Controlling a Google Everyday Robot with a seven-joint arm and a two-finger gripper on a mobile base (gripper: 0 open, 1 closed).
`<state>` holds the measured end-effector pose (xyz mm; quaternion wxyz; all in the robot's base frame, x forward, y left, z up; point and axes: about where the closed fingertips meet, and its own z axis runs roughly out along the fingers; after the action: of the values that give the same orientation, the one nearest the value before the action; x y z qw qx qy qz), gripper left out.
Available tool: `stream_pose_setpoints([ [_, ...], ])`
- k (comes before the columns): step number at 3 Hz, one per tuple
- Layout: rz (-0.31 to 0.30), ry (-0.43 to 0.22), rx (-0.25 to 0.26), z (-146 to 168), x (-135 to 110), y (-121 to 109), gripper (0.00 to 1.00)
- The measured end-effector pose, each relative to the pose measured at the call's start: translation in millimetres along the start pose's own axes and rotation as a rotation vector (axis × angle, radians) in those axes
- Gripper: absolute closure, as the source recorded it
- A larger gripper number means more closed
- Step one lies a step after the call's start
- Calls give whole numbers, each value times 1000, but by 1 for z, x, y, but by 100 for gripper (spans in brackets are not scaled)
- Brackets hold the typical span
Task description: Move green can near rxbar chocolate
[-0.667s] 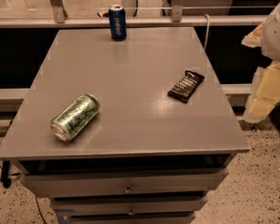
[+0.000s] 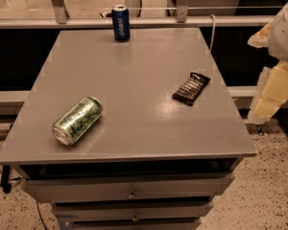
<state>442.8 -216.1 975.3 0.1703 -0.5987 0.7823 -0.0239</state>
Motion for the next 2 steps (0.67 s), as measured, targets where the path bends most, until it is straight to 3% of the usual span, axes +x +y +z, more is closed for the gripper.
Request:
stream_pose_setpoints([
  [1, 26, -89, -37, 29, -9, -7, 0],
  [2, 16, -262, -81, 49, -41, -11, 0],
])
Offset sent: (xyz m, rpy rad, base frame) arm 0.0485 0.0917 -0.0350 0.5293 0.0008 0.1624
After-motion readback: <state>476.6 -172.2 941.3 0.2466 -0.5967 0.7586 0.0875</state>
